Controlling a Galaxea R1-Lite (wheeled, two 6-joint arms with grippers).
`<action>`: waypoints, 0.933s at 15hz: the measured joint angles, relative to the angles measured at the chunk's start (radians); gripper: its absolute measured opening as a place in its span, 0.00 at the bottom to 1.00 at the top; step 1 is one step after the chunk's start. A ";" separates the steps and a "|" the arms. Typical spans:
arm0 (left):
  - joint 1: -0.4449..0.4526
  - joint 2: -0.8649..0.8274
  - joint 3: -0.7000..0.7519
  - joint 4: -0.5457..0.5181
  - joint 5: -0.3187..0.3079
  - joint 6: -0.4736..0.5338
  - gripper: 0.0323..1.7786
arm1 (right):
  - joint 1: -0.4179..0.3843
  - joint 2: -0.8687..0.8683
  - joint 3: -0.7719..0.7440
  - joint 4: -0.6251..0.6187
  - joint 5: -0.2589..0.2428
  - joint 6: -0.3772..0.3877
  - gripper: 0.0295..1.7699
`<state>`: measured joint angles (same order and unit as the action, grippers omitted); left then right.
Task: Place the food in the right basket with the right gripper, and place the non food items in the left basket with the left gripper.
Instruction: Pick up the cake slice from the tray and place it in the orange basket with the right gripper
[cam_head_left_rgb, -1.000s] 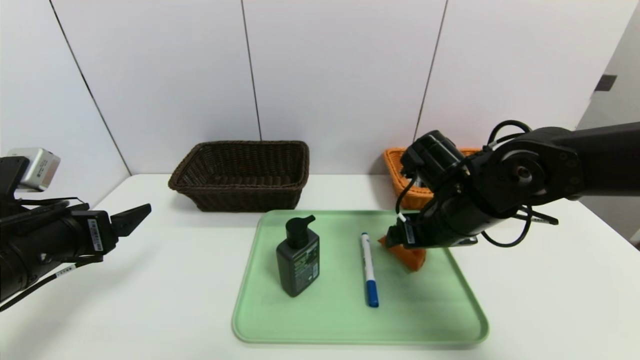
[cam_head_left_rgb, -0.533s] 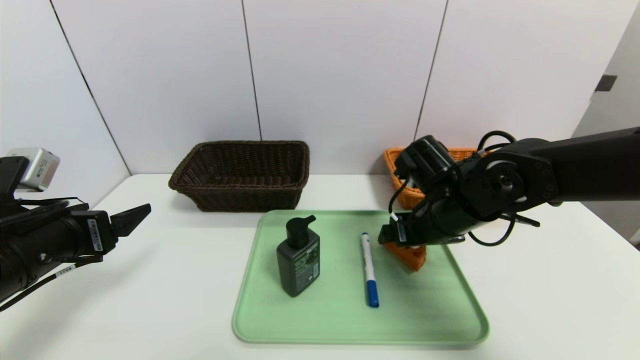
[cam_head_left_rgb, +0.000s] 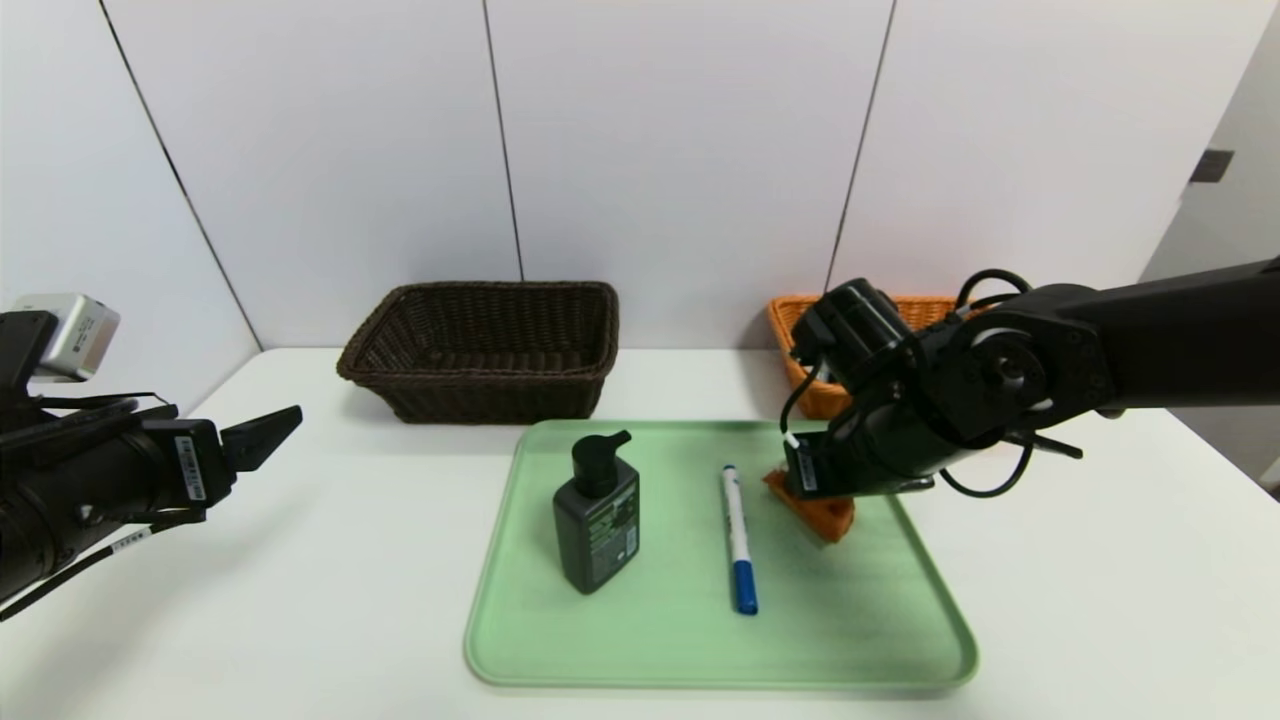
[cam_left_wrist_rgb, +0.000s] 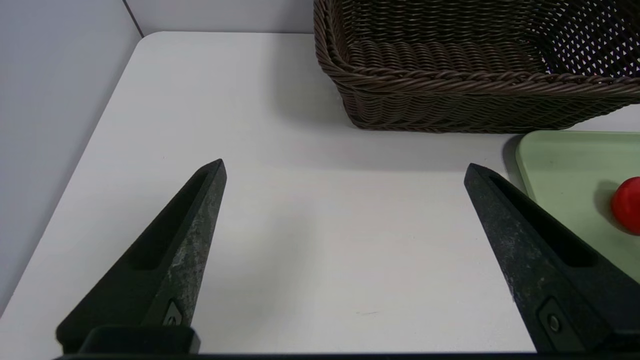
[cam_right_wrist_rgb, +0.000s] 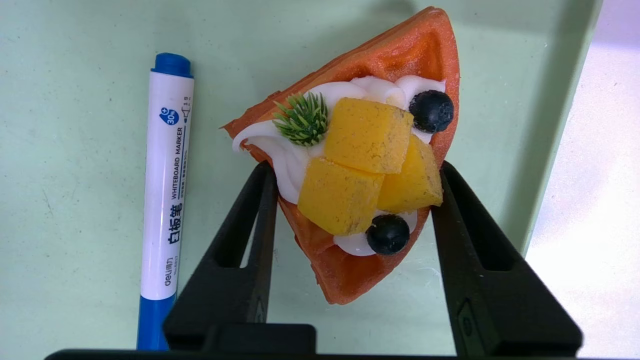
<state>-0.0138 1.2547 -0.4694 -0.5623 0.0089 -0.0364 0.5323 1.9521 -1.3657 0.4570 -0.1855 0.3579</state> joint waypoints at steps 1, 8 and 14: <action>0.000 0.000 0.000 0.000 0.000 0.000 0.95 | 0.000 -0.003 0.001 0.000 -0.003 -0.005 0.47; -0.001 0.004 0.001 0.000 0.000 0.000 0.95 | 0.020 -0.190 0.005 -0.152 -0.044 -0.218 0.46; -0.001 -0.003 0.024 0.001 -0.001 0.003 0.95 | -0.151 -0.226 -0.016 -0.393 -0.039 -0.396 0.46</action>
<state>-0.0149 1.2517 -0.4457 -0.5609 0.0077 -0.0332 0.3813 1.7262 -1.3815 0.0638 -0.2245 -0.0379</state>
